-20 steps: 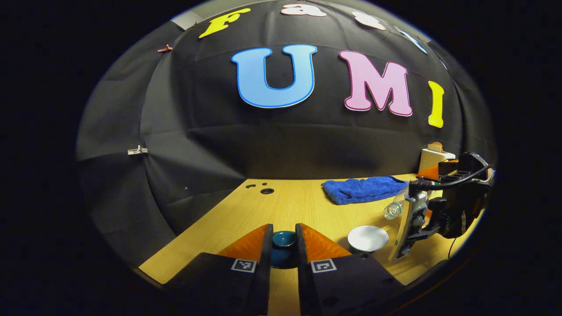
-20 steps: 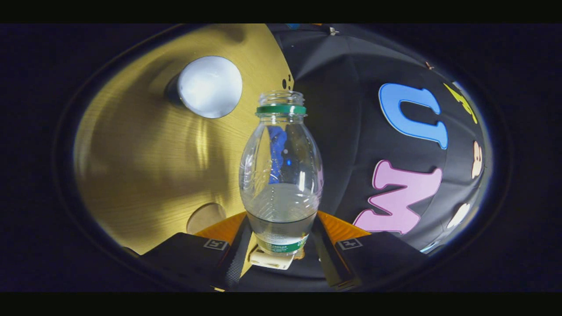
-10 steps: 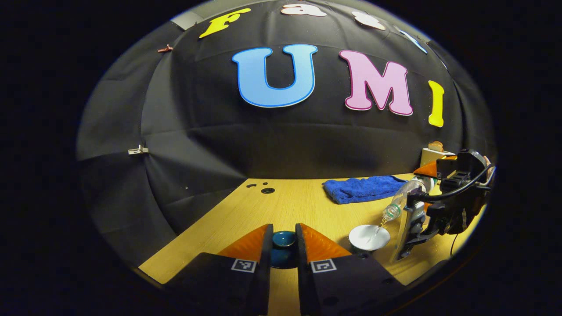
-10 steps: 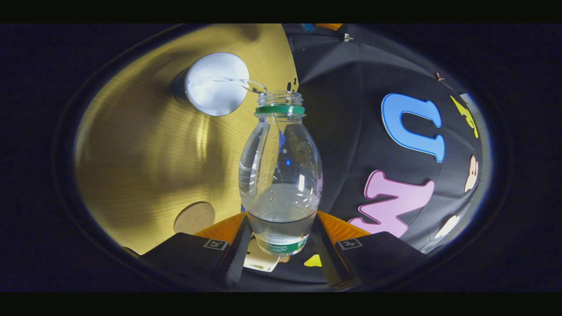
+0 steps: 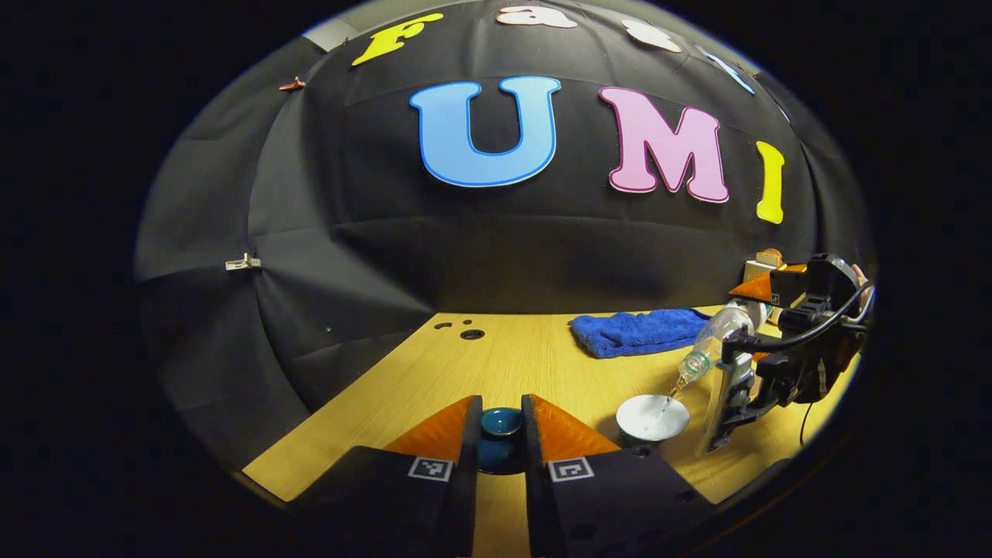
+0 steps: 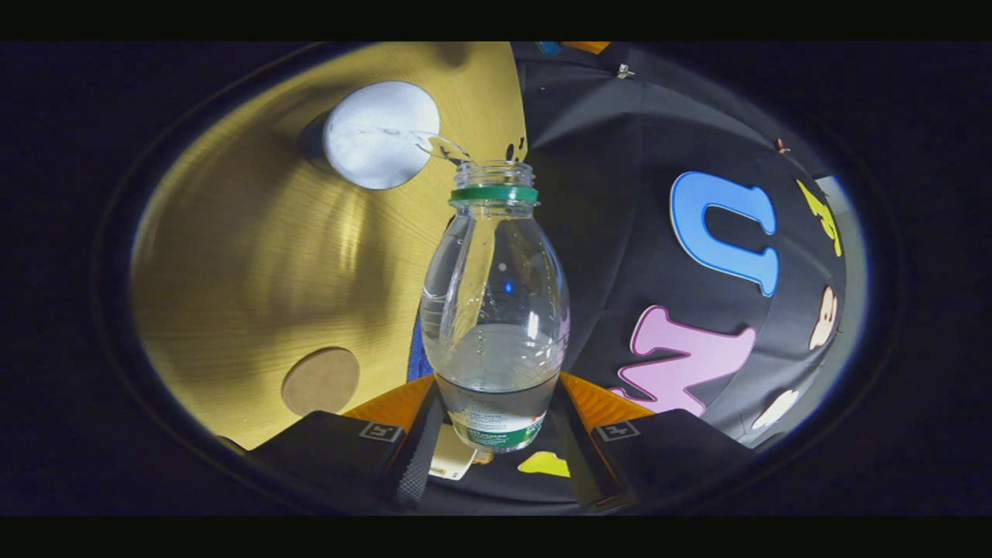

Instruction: Open the teacup lid with one hand, grasp the water bottle and pour water into the teacup with the other hand; after pouring, place the water bottle on the coaster and then close the teacup lid.

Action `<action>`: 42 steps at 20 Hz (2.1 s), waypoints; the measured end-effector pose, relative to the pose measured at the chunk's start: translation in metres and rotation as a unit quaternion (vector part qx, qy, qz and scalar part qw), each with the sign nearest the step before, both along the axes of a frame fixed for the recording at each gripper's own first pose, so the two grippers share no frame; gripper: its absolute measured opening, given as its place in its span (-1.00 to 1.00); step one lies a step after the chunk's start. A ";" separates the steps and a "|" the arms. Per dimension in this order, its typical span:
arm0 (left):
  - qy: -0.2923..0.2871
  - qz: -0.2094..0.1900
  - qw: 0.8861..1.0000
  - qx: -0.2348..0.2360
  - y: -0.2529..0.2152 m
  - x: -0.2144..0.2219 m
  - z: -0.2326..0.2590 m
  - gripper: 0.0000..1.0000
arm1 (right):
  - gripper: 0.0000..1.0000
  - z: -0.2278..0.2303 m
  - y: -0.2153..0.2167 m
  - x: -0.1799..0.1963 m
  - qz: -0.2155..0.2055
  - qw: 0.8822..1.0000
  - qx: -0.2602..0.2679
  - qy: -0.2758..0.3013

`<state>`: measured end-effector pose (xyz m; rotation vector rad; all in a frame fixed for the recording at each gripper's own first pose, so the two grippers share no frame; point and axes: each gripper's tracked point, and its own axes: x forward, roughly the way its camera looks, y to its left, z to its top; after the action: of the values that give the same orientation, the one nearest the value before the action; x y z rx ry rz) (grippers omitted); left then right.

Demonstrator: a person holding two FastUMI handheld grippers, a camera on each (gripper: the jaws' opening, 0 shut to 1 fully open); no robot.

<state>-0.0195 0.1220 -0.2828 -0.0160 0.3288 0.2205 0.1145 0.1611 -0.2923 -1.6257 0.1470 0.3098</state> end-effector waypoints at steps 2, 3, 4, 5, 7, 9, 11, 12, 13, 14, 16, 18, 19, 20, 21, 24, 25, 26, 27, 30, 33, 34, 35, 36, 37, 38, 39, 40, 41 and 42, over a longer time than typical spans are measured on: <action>-0.001 -0.001 1.000 0.000 -0.001 0.001 0.000 -0.46 | 0.49 0.004 0.000 0.002 0.004 1.000 -0.005 -0.006; -0.001 -0.001 1.000 0.000 -0.001 0.002 -0.001 -0.47 | 0.49 0.005 0.001 0.003 0.008 1.000 -0.009 -0.010; -0.001 -0.001 1.000 0.000 0.000 0.003 -0.001 -0.39 | 0.43 0.006 0.001 0.003 0.011 1.000 -0.011 -0.014; -0.003 -0.001 1.000 0.000 0.000 0.005 0.000 -0.39 | 0.49 0.007 0.001 0.004 0.014 1.000 -0.013 -0.016; -0.005 -0.002 1.000 0.001 -0.001 0.006 0.000 -0.39 | 0.49 0.008 0.002 0.004 0.017 1.000 -0.016 -0.021; -0.006 -0.003 1.000 0.000 -0.001 0.006 0.001 -0.39 | 0.49 0.011 0.002 0.006 0.019 0.999 -0.021 -0.026; -0.006 -0.003 1.000 -0.002 -0.003 0.006 0.000 -0.47 | 0.49 0.013 0.003 0.007 0.022 0.999 -0.025 -0.032; -0.006 -0.002 1.000 -0.003 -0.003 0.005 0.000 -0.46 | 0.49 0.014 0.003 0.008 0.023 0.999 -0.026 -0.035; -0.005 -0.002 1.000 -0.004 -0.003 0.004 0.000 -0.47 | 0.49 0.014 0.003 0.008 0.024 0.999 -0.027 -0.037; -0.005 -0.001 1.000 -0.005 -0.003 0.004 -0.001 -0.47 | 0.49 0.015 0.004 0.008 0.027 0.998 -0.030 -0.040; -0.005 0.000 1.000 -0.007 -0.003 0.003 -0.001 -0.39 | 0.49 0.019 0.005 0.010 0.034 0.997 -0.039 -0.050; -0.005 0.001 1.000 -0.008 -0.003 0.002 -0.001 -0.46 | 0.48 0.023 0.007 0.011 0.041 0.996 -0.048 -0.062; -0.005 0.001 1.000 -0.008 -0.002 0.002 0.000 -0.39 | 0.49 0.025 0.009 0.011 0.046 0.995 -0.052 -0.068; -0.005 0.002 1.000 -0.007 -0.002 0.002 -0.001 -0.47 | 0.49 0.025 0.010 0.010 0.050 0.994 -0.057 -0.074; -0.005 0.003 1.000 -0.007 -0.002 0.002 0.000 -0.39 | 0.49 0.025 0.011 0.009 0.053 0.994 -0.060 -0.078; -0.005 0.003 1.000 -0.007 0.000 0.001 0.000 -0.39 | 0.49 0.030 0.012 0.013 0.058 0.992 -0.069 -0.085; -0.005 0.003 1.000 -0.008 0.000 0.000 0.000 -0.39 | 0.49 0.028 0.013 0.014 0.059 0.992 -0.071 -0.089; -0.005 0.004 1.000 -0.009 0.000 -0.001 -0.001 -0.39 | 0.49 0.030 0.014 0.014 0.060 0.991 -0.073 -0.096; -0.005 0.004 1.000 -0.010 0.001 -0.001 0.000 -0.39 | 0.48 0.035 0.015 0.014 0.064 0.990 -0.075 -0.104; -0.005 0.005 1.000 -0.011 0.002 -0.001 -0.002 -0.39 | 0.48 0.041 0.021 0.015 0.078 0.986 -0.081 -0.126; -0.007 0.005 1.000 -0.011 0.003 0.000 -0.001 -0.39 | 0.48 0.047 0.027 0.019 0.089 0.982 -0.087 -0.140; -0.007 0.004 1.000 -0.011 0.004 -0.001 -0.001 -0.47 | 0.48 0.049 0.027 0.019 0.092 0.981 -0.088 -0.146; -0.007 0.003 1.000 -0.011 0.004 0.000 -0.001 -0.39 | 0.48 0.052 0.028 0.020 0.094 0.980 -0.088 -0.153; -0.008 0.003 1.000 -0.011 0.003 0.001 -0.001 -0.46 | 0.48 0.052 0.028 0.021 0.097 0.979 -0.085 -0.157; -0.008 0.003 1.000 -0.011 0.004 0.001 -0.001 -0.39 | 0.48 0.054 0.030 0.021 0.100 0.978 -0.084 -0.163; -0.008 0.004 1.000 -0.011 0.004 0.000 -0.001 -0.47 | 0.48 0.056 0.031 0.021 0.105 0.976 -0.085 -0.169; -0.008 0.005 1.000 -0.011 0.004 0.001 -0.001 -0.39 | 0.48 0.061 0.034 0.022 0.110 0.974 -0.088 -0.177; -0.008 0.006 1.000 -0.012 0.004 0.000 -0.001 -0.39 | 0.48 0.063 0.036 0.023 0.115 0.972 -0.090 -0.182; -0.009 0.008 1.000 -0.014 0.004 -0.001 0.000 -0.39 | 0.48 0.066 0.037 0.024 0.119 0.971 -0.090 -0.187; -0.009 0.009 1.000 -0.015 0.004 -0.001 -0.001 -0.39 | 0.42 0.067 0.038 0.025 0.122 0.970 -0.089 -0.189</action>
<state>-0.0208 0.1265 -0.2835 -0.0503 0.3147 0.2337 0.1396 0.1989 -0.2257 -1.8546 -0.3264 0.1713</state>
